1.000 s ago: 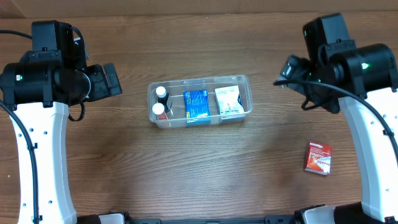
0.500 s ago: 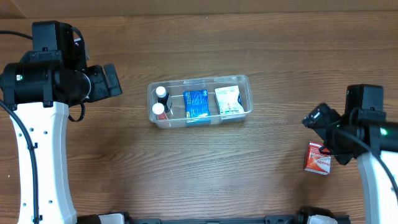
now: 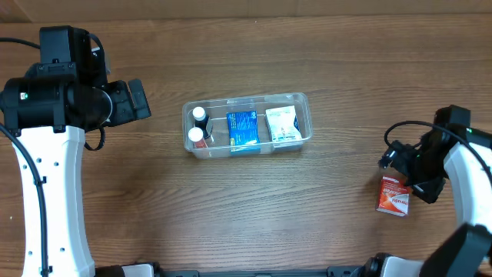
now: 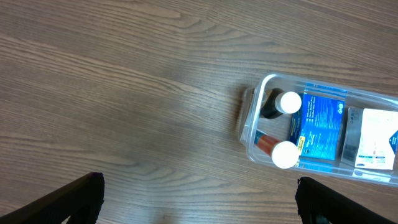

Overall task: Pack container
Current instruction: 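Lower the right gripper onto the red box and grasp it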

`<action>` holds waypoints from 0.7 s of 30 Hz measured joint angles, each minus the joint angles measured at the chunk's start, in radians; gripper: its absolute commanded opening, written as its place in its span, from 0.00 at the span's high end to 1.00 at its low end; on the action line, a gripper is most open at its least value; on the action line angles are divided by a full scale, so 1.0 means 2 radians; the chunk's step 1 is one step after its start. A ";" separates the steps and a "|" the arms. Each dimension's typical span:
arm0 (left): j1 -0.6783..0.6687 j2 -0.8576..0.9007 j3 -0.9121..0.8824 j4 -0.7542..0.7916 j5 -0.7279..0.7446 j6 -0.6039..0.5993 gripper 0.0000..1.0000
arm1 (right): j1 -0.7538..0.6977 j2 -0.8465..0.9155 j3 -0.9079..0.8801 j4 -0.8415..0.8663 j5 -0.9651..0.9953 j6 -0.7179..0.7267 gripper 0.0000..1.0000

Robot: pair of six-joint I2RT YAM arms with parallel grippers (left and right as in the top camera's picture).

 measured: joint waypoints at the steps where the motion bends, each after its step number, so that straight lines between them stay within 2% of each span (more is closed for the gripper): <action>1: 0.000 0.000 0.000 0.000 0.000 0.000 0.00 | 0.000 0.009 0.000 0.000 0.000 -0.007 0.00; 11: 0.000 0.000 0.000 0.000 0.000 0.000 0.00 | 0.000 0.085 0.000 0.005 0.027 -0.047 0.00; 21: 0.000 0.000 0.000 0.000 0.000 0.000 0.00 | 0.000 0.133 -0.019 0.026 0.041 -0.054 0.00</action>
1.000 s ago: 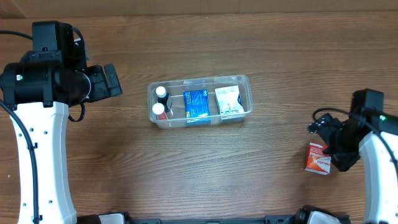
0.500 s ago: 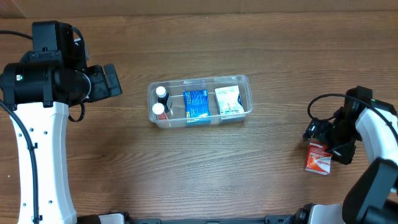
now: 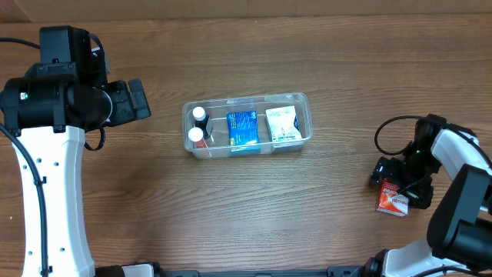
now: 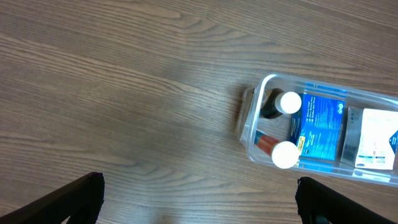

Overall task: Pack container
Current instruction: 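Lower the right gripper onto the red box and grasp it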

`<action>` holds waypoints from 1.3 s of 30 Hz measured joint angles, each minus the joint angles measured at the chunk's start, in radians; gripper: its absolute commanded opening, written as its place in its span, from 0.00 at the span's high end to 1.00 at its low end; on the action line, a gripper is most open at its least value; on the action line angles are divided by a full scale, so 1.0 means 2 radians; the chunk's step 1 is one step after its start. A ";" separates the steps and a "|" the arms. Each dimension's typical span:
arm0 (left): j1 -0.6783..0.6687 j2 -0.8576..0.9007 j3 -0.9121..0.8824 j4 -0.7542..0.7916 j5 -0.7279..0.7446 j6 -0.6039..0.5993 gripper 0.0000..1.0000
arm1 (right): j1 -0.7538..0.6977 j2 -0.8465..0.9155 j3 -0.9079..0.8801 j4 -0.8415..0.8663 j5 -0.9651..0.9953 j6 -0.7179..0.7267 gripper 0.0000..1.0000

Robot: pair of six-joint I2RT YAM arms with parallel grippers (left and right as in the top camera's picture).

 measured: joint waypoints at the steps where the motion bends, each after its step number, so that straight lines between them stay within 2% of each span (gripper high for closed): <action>1: 0.000 0.000 0.000 0.000 0.000 0.000 0.00 | 0.000 0.002 -0.001 0.001 0.000 -0.001 0.00; 8: 0.000 0.000 0.000 0.000 0.000 0.000 0.00 | 0.000 0.003 -0.001 0.005 0.002 -0.001 0.02; 12: 0.000 0.000 0.000 0.000 0.000 0.000 0.00 | 0.000 0.003 -0.001 0.006 0.002 -0.001 0.18; 14: 0.000 0.000 0.000 0.000 0.000 0.000 0.00 | 0.000 0.003 -0.001 0.009 0.002 -0.001 0.22; 31: 0.000 0.000 0.000 0.000 0.000 0.000 0.00 | 0.000 0.003 0.004 0.018 -0.008 -0.001 0.28; 34: 0.000 0.000 0.000 0.000 0.000 0.000 0.00 | 0.000 0.003 0.021 0.016 -0.027 0.000 0.32; 39: 0.000 0.000 0.000 0.000 0.000 0.000 0.00 | 0.001 0.003 0.069 -0.004 -0.049 -0.001 0.31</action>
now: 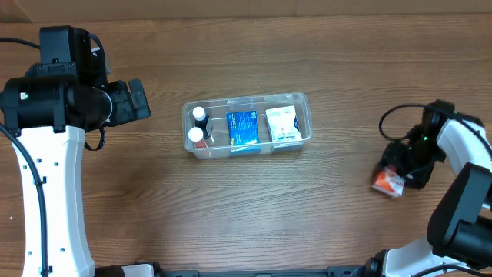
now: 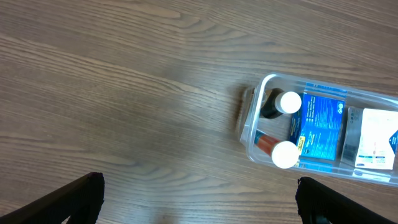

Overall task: Pack container
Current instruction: 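Lower the right gripper onto the red box and grasp it, then carry the red box into the container's right end and release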

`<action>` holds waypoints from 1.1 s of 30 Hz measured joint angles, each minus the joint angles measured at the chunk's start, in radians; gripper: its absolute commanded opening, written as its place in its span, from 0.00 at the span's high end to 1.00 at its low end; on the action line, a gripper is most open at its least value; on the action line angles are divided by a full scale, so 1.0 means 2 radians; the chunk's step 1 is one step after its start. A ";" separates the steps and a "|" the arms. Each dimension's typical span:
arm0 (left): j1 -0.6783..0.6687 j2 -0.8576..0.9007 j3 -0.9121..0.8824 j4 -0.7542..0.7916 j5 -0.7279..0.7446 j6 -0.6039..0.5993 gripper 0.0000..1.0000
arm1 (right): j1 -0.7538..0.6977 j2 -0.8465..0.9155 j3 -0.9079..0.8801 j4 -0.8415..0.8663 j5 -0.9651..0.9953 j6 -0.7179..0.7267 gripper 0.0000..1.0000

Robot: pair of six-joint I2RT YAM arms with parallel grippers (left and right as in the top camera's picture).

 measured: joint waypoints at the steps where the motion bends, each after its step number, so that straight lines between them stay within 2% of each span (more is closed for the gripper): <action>1: 0.000 0.000 0.000 0.000 0.000 0.000 0.00 | 0.001 0.000 0.013 -0.010 -0.002 0.000 0.31; 8: 0.000 0.000 0.000 -0.001 0.000 0.000 0.00 | 0.062 -0.004 0.142 -0.074 -0.007 0.000 0.30; 13: 0.000 0.000 0.000 -0.006 0.001 0.000 0.00 | 0.152 -0.017 0.259 -0.130 -0.012 0.002 0.30; 16: 0.000 0.000 0.000 -0.009 0.002 0.000 0.00 | 0.230 -0.030 0.325 -0.128 -0.019 0.017 0.30; 23: 0.000 0.000 0.000 -0.011 0.002 0.000 0.00 | 0.331 -0.027 0.339 -0.091 -0.023 0.040 0.30; 33: 0.000 0.000 0.000 -0.011 0.002 0.000 0.00 | 0.360 0.082 0.339 -0.084 -0.022 0.051 0.30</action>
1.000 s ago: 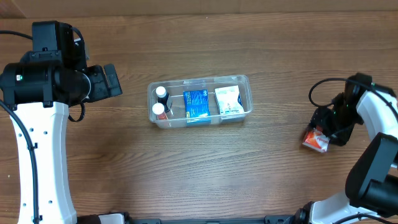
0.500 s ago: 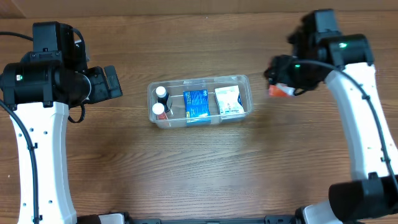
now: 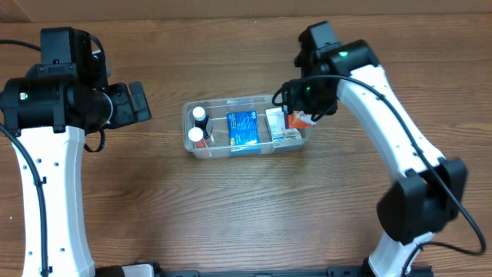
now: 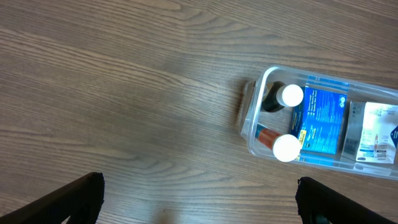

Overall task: Pack container
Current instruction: 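Carry the red box into the container's right end and release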

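The clear plastic container (image 3: 246,127) lies mid-table and shows again in the left wrist view (image 4: 323,127). It holds two white-capped bottles (image 3: 198,125) at its left end, a blue box (image 3: 243,128) in the middle and a white packet (image 3: 279,125) on the right. My right gripper (image 3: 298,110) hangs over the container's right end, shut on a small red-and-white box (image 3: 300,119). My left gripper (image 3: 142,100) stays left of the container, open and empty, its fingers (image 4: 62,199) spread wide above bare wood.
The wooden table (image 3: 246,208) stretches all round the container. The right arm (image 3: 392,131) crosses the right half of the table from the front edge. The left arm's white link (image 3: 54,192) runs along the left side.
My right gripper was at the table's far right with the red box tilted in its grip. It now holds that box over the container's right end. The left arm has barely shifted.
The red box first lay flat at the far right with my right gripper beside it. The gripper then sat down on the box, and later had it tilted off the wood. Now the box is held above the container. The left gripper stayed open throughout.
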`<action>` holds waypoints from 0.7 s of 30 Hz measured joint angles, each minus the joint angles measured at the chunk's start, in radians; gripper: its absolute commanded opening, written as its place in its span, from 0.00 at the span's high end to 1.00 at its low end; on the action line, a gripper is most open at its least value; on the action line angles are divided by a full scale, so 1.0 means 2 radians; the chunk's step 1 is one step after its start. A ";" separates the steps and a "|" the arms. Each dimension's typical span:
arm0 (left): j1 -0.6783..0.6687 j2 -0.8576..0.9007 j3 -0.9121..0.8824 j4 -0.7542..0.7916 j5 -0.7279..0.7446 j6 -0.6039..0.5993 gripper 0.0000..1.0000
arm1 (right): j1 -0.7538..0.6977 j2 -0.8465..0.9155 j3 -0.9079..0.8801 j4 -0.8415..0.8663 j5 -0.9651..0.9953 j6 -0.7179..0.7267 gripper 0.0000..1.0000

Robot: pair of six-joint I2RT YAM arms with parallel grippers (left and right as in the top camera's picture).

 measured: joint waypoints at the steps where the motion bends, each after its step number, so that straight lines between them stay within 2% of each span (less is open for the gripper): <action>1: 0.000 0.000 0.000 0.000 0.000 0.000 0.00 | 0.001 0.009 0.000 0.000 0.000 0.000 0.29; 8: 0.000 0.000 0.000 0.000 0.000 0.000 0.00 | 0.001 0.029 -0.001 0.003 0.000 0.000 0.25; 21: 0.000 0.000 0.000 0.000 0.000 0.000 0.00 | 0.001 0.029 -0.001 0.010 0.000 0.002 0.26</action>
